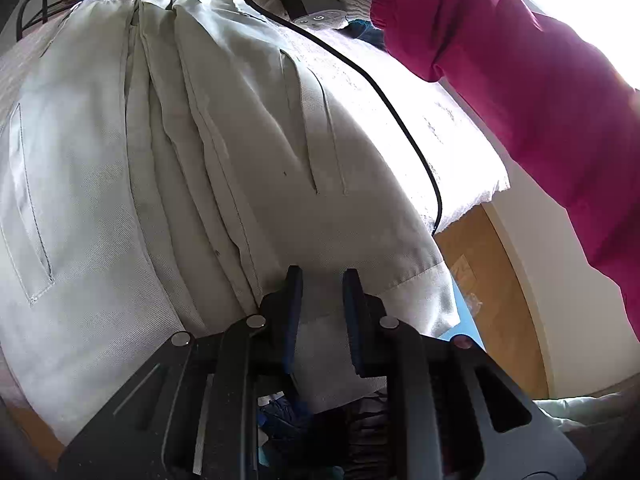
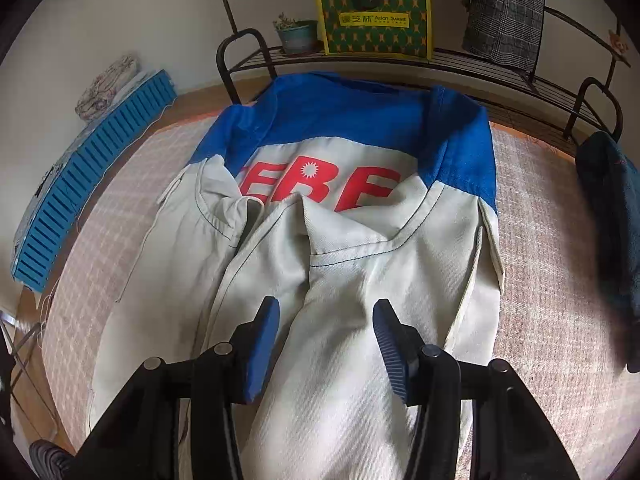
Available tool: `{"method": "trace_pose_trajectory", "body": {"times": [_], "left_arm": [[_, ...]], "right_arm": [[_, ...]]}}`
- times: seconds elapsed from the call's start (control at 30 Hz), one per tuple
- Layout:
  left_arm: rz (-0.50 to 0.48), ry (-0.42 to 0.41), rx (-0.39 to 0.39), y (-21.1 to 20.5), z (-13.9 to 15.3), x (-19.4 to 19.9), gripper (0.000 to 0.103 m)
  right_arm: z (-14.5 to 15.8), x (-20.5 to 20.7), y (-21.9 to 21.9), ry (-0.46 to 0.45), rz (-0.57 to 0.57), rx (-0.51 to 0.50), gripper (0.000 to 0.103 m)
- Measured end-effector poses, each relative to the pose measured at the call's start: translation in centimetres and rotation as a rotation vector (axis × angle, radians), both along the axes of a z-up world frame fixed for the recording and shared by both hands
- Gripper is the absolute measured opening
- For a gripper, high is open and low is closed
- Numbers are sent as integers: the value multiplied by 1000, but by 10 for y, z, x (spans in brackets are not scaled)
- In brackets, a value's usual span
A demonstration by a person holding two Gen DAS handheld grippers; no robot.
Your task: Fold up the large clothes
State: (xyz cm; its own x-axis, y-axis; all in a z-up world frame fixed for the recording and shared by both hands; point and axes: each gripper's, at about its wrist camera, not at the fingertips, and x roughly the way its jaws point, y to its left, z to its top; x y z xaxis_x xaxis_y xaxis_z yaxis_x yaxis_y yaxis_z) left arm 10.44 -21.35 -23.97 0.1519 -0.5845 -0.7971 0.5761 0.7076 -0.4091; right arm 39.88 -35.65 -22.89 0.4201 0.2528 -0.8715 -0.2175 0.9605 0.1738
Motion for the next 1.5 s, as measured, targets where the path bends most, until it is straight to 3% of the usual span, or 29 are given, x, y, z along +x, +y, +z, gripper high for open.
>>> {"method": "trace_pose_trajectory", "body": {"times": [0.03, 0.07, 0.23, 0.33, 0.47, 0.6, 0.73, 0.77, 0.83, 0.97, 1.13, 1.2, 1.3, 1.4, 1.5], "left_arm": [[0, 2, -2, 0, 0, 0, 19], [0, 3, -4, 0, -1, 0, 20], [0, -10, 3, -3, 0, -5, 20], [7, 10, -13, 12, 8, -7, 20], [57, -10, -44, 39, 25, -12, 20], [178, -14, -70, 83, 37, -10, 20], [313, -33, -57, 132, 40, -4, 20], [340, -40, -40, 141, 40, -1, 20], [391, -50, -17, 162, 40, 5, 20], [447, -48, -9, 187, 33, 13, 20], [400, -40, -13, 185, 28, 19, 20], [344, -34, -21, 174, 25, 19, 20], [255, -35, -13, 155, 17, 16, 20], [152, -39, 45, 132, 2, -2, 20], [84, -163, 104, 118, 1, -24, 31]], "right_arm": [[-5, 1, 6, 36, 20, -7, 36], [-11, 2, 12, 60, 40, -12, 34], [-23, -2, 32, -5, 21, -42, 38], [-8, -13, 20, 16, 47, 74, 27], [21, -65, 0, -15, 69, 87, 29], [10, -119, -10, 10, 39, 27, 29], [-22, -148, -8, 38, -20, 148, 26], [-25, -154, -4, -12, -49, 138, 27], [-22, -162, 11, -46, 8, 138, 26], [-2, -184, 17, -28, 101, 218, 26], [31, -242, -16, -84, 52, 202, 29], [33, -266, -31, -76, 23, 186, 30], [32, -302, -50, -77, -33, 180, 39], [25, -324, -63, -71, -78, 183, 39], [12, -330, -62, -30, -82, 182, 39]]}}
